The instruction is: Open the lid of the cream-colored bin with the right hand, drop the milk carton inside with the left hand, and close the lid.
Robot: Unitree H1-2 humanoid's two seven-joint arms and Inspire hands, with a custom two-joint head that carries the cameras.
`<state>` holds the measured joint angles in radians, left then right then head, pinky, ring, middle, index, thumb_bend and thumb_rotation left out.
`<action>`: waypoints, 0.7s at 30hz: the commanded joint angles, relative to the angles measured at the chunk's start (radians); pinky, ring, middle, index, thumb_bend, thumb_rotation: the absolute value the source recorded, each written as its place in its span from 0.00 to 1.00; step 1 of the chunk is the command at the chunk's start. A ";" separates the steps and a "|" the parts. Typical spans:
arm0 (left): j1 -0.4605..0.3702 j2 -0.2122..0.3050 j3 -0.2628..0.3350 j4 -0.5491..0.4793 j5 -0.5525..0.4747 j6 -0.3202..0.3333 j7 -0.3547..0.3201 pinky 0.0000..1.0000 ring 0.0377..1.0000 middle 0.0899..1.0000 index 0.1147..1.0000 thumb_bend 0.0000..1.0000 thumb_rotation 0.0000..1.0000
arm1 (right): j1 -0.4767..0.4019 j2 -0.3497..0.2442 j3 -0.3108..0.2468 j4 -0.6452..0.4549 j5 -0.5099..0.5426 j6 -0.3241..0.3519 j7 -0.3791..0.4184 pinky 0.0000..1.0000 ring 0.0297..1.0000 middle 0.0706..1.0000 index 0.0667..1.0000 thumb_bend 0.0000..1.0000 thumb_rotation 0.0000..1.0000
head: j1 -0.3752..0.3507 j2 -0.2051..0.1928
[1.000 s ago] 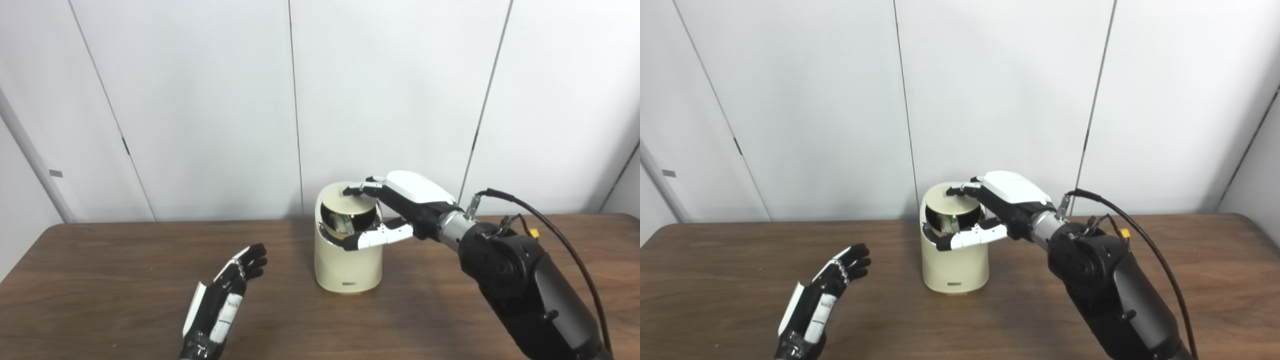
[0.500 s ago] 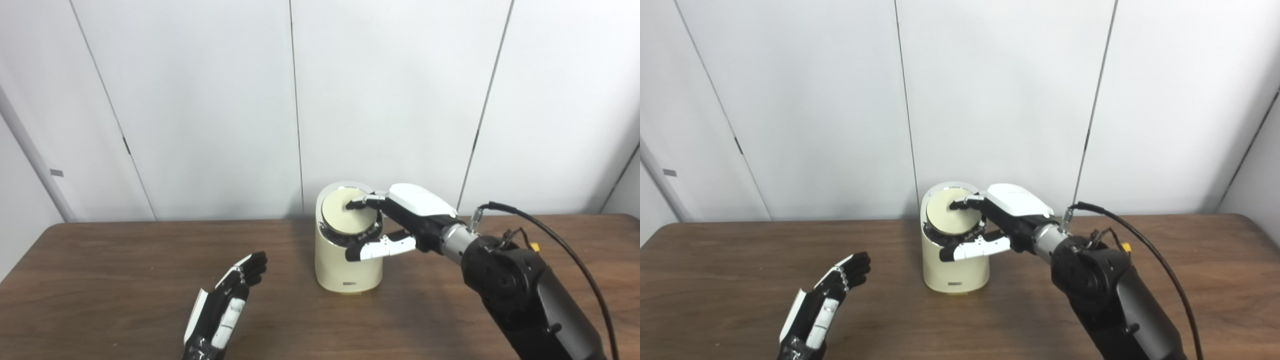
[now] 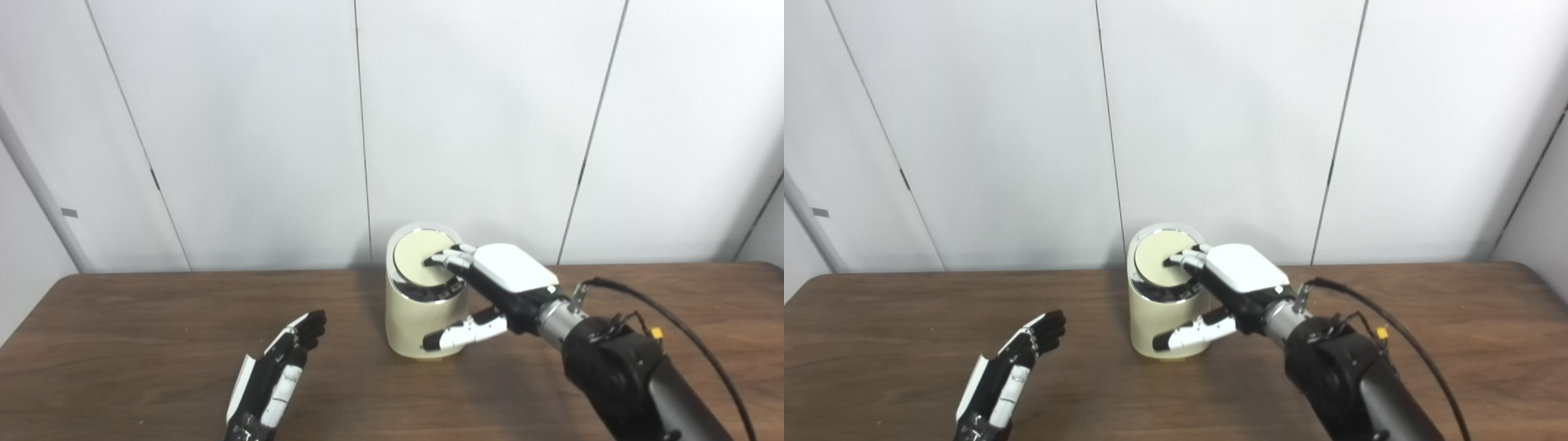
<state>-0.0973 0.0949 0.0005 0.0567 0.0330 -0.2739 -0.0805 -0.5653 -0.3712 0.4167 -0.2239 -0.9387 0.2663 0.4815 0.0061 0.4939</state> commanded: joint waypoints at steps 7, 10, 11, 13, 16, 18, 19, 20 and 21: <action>-0.012 -0.002 -0.001 -0.034 0.007 -0.003 0.011 0.85 0.86 0.85 0.85 0.70 0.92 | 0.010 -0.037 0.088 0.071 -0.361 -0.057 -0.064 1.00 1.00 0.96 0.90 0.77 0.80 | 0.000 0.003; -0.012 -0.002 -0.002 -0.030 0.002 -0.003 0.008 0.85 0.86 0.85 0.85 0.71 0.92 | 0.028 -0.036 0.096 0.101 -0.423 -0.082 -0.126 1.00 1.00 0.95 0.89 0.78 0.75 | -0.001 0.002; -0.012 -0.002 -0.003 -0.030 0.003 -0.002 0.008 0.85 0.85 0.85 0.85 0.71 0.92 | 0.032 -0.034 0.096 0.110 -0.439 -0.086 -0.137 1.00 1.00 0.95 0.89 0.77 0.74 | -0.001 0.002; -0.012 -0.004 -0.003 -0.033 0.008 0.004 0.011 0.85 0.85 0.84 0.85 0.70 0.92 | 0.036 -0.031 0.095 0.125 -0.473 -0.088 -0.143 1.00 1.00 0.96 0.90 0.77 0.73 | 0.000 0.002; -0.013 -0.004 -0.005 -0.032 0.004 0.005 0.007 0.85 0.85 0.84 0.85 0.70 0.92 | 0.040 -0.024 0.087 0.137 -0.500 -0.091 -0.149 1.00 1.00 0.97 0.90 0.76 0.72 | -0.001 0.003; -0.014 -0.003 -0.005 -0.031 0.004 0.004 0.007 0.85 0.85 0.84 0.85 0.69 0.92 | 0.043 -0.021 0.083 0.142 -0.509 -0.098 -0.161 1.00 1.00 0.97 0.90 0.76 0.71 | -0.004 0.003; -0.015 -0.002 -0.005 -0.029 0.005 0.001 0.007 0.84 0.85 0.84 0.85 0.69 0.92 | 0.043 -0.021 0.082 0.142 -0.514 -0.103 -0.163 1.00 1.00 0.97 0.90 0.76 0.71 | -0.004 0.003; -0.016 -0.002 -0.005 -0.026 0.003 -0.002 0.006 0.84 0.85 0.84 0.85 0.69 0.92 | 0.045 -0.021 0.080 0.141 -0.519 -0.107 -0.163 1.00 1.00 0.97 0.91 0.75 0.72 | -0.004 0.004; -0.017 -0.002 -0.005 -0.025 0.000 -0.003 0.006 0.83 0.85 0.85 0.85 0.69 0.92 | 0.046 -0.021 0.080 0.138 -0.523 -0.111 -0.164 1.00 1.00 0.98 0.91 0.75 0.72 | -0.004 0.004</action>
<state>-0.0970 0.0937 -0.0033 0.0567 0.0353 -0.2545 -0.0809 -0.5295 -0.3685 0.5107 -0.1205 -1.4429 0.1556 0.2761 0.0015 0.4970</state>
